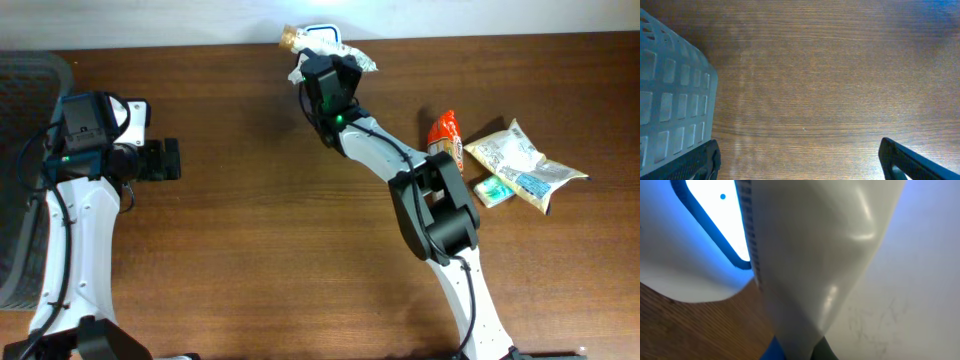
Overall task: Scan the item barcode
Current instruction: 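Carry the bamboo tube right and lay it beside the pasta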
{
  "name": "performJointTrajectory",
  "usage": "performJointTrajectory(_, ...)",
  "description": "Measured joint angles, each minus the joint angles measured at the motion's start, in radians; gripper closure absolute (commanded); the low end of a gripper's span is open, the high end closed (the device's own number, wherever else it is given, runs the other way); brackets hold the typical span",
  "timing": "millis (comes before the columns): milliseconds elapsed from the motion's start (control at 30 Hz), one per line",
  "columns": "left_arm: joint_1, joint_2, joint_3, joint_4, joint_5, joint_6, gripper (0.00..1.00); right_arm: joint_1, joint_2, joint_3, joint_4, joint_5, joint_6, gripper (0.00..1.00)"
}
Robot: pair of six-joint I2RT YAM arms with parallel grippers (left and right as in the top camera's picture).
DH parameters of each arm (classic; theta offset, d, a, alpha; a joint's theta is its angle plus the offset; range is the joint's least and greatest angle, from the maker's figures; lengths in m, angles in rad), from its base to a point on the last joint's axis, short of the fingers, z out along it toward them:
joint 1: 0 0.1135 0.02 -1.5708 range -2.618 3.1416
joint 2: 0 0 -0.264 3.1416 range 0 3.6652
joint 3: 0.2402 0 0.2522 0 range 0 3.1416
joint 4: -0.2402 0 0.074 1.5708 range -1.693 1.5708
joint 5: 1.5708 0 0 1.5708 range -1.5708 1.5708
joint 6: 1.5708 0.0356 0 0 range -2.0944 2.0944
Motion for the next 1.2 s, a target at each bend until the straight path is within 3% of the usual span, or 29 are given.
performJointTrajectory(267,0.0,0.0,0.0,0.0,0.0,0.0,0.01,-0.001,0.0,0.0,-0.022,0.035,-0.064,0.96)
performJointTrajectory(467,0.0,0.0,0.0,0.0,0.0,0.0,0.01,-0.001,-0.03,0.002,-0.263,-0.021,-0.039,0.96)
performJointTrajectory(567,0.0,0.0,0.0,-0.001,0.0,0.0,0.01,-0.002,-0.213,0.003,-0.594,-0.184,0.105,0.96)
performJointTrajectory(700,0.0,0.0,0.0,-0.001,0.0,0.0,0.01,-0.017,-0.472,0.008,-0.977,-0.673,0.405,0.96)
performJointTrajectory(833,0.0,0.0,0.0,0.0,0.0,0.0,0.01,-0.114,-0.518,0.011,-1.171,-1.167,0.715,0.96)
performJointTrajectory(900,0.0,0.0,0.0,0.0,0.0,0.0,0.01,-0.166,-0.518,0.01,-1.309,-1.26,0.774,0.96)
performJointTrajectory(1100,0.0,0.0,0.0,-0.001,0.0,0.0,0.01,-0.212,-0.518,0.005,-1.534,-1.137,0.849,0.96)
performJointTrajectory(1200,0.0,0.0,0.0,0.0,0.0,0.0,0.01,-0.212,-0.518,-0.053,-1.503,-1.039,0.93,0.96)
